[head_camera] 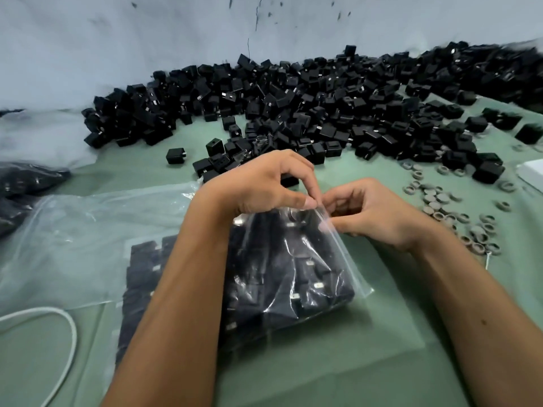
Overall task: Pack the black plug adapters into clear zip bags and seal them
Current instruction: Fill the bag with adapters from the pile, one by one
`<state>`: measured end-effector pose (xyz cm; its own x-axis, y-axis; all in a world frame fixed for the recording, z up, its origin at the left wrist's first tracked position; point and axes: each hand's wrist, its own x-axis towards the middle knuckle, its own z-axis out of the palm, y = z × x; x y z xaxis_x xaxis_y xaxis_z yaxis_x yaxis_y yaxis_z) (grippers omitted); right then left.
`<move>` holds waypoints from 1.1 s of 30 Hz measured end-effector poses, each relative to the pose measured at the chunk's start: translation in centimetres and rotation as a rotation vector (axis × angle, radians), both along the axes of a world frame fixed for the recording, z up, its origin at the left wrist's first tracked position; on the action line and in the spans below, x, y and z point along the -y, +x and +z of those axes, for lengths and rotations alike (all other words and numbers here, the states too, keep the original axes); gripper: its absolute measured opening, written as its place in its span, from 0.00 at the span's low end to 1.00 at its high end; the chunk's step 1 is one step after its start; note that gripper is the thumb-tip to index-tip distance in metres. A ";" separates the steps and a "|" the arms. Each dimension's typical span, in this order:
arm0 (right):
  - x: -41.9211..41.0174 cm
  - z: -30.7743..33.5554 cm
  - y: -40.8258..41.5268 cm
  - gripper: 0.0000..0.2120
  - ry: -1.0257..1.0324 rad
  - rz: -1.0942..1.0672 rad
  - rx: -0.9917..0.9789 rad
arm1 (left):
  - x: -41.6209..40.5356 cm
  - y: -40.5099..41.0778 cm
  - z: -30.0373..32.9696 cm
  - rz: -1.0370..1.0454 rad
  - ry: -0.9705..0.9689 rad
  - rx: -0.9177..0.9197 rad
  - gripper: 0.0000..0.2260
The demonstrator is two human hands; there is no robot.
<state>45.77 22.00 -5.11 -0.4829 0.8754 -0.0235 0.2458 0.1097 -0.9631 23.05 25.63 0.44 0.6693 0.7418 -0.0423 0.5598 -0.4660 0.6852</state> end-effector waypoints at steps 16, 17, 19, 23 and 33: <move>0.4 -1.1 -1.9 0.14 0.099 0.077 -0.098 | -0.1 0.9 -0.9 -0.072 0.122 0.142 0.04; 0.5 -1.0 -2.0 0.16 0.098 0.073 -0.096 | -0.1 0.8 -0.9 -0.075 0.128 0.145 0.04; 0.6 -1.0 -2.3 0.17 0.109 0.066 -0.081 | -0.2 0.8 -0.8 -0.084 0.142 0.151 0.04; 0.7 -1.1 -2.5 0.16 0.103 0.064 -0.091 | -0.2 0.7 -0.8 -0.088 0.145 0.159 0.04; 0.6 -1.2 -2.3 0.21 0.075 0.099 -0.074 | -0.3 0.6 -0.8 -0.085 0.125 0.165 0.04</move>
